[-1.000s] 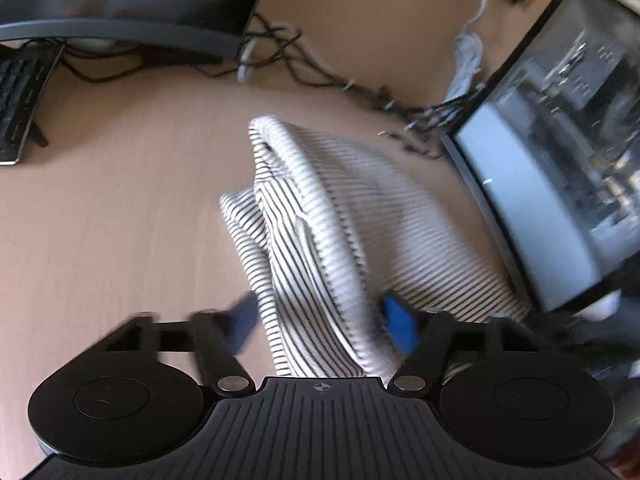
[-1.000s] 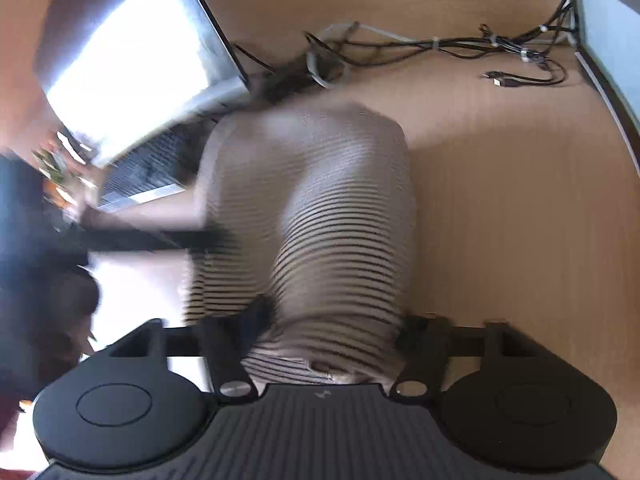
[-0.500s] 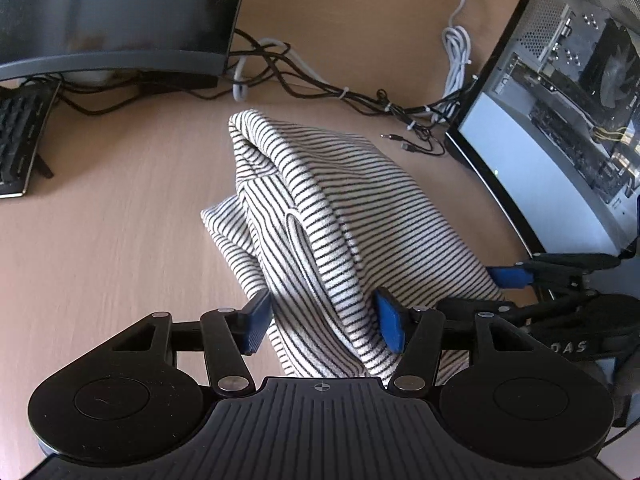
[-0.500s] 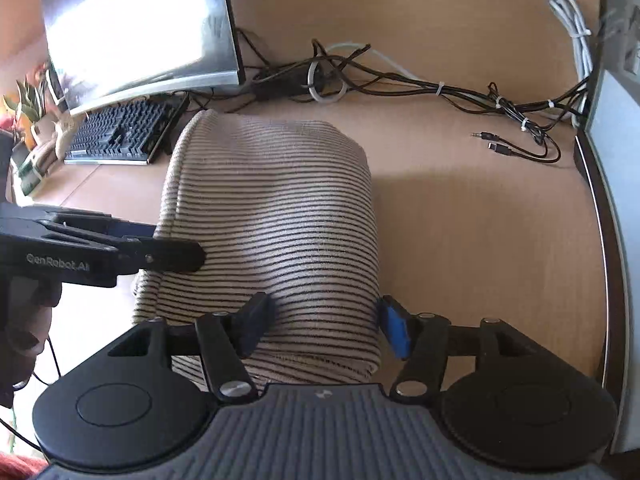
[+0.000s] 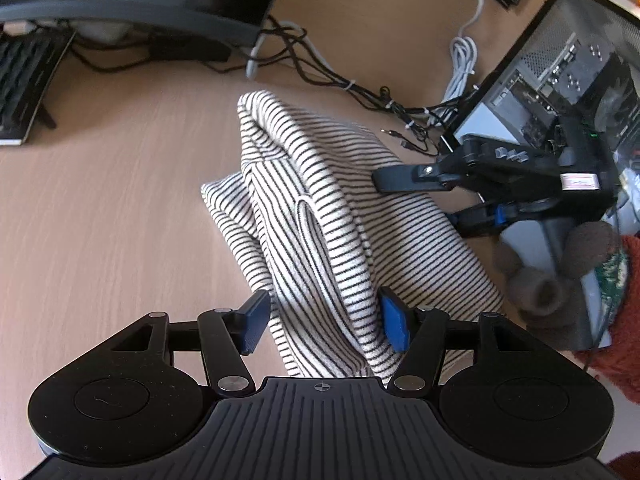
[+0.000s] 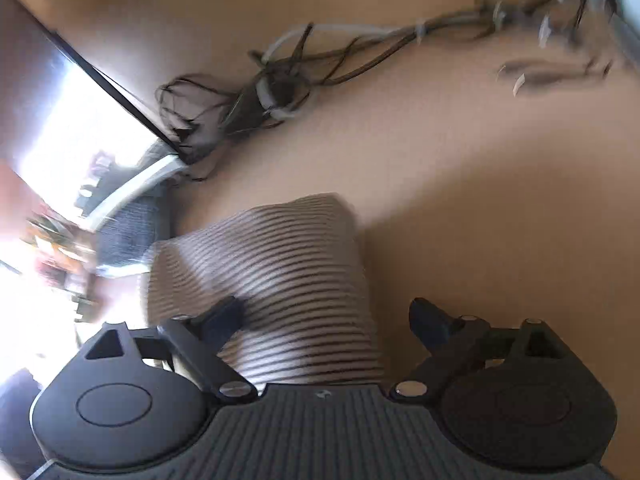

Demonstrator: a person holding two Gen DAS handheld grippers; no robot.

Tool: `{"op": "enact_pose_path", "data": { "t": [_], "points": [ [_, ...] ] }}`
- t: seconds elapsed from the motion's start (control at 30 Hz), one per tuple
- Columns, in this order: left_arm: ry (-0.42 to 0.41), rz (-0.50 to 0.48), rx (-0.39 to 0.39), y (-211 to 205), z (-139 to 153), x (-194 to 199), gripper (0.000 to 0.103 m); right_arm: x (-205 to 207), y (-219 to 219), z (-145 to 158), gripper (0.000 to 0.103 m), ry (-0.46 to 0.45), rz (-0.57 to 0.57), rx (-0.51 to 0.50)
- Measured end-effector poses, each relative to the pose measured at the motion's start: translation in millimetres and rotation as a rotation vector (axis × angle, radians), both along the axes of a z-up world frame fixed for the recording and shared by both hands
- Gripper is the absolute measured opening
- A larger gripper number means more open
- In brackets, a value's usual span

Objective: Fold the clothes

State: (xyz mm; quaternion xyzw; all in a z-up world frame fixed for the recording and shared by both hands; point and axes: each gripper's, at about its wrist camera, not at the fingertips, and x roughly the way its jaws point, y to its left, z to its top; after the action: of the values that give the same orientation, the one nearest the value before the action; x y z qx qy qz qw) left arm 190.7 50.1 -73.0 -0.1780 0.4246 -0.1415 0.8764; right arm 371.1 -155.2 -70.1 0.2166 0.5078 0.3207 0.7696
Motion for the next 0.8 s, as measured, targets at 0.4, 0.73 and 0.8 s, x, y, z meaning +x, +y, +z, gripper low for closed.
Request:
{"op": "enact_pose_path", "data": {
  "t": [0.4,0.73,0.8],
  "points": [
    [0.024,0.047,-0.018,20,4,-28,0.074,-53,28,2,0.057,-0.148,0.106,-0.158],
    [0.065,0.057,0.001,8,12,-16,0.088,-71,30,14,0.060,-0.229,0.124,-0.222],
    [0.079,0.048,0.012,4,10,-12,0.084,-68,23,16,0.070,-0.203,0.120,-0.191]
  ]
}}
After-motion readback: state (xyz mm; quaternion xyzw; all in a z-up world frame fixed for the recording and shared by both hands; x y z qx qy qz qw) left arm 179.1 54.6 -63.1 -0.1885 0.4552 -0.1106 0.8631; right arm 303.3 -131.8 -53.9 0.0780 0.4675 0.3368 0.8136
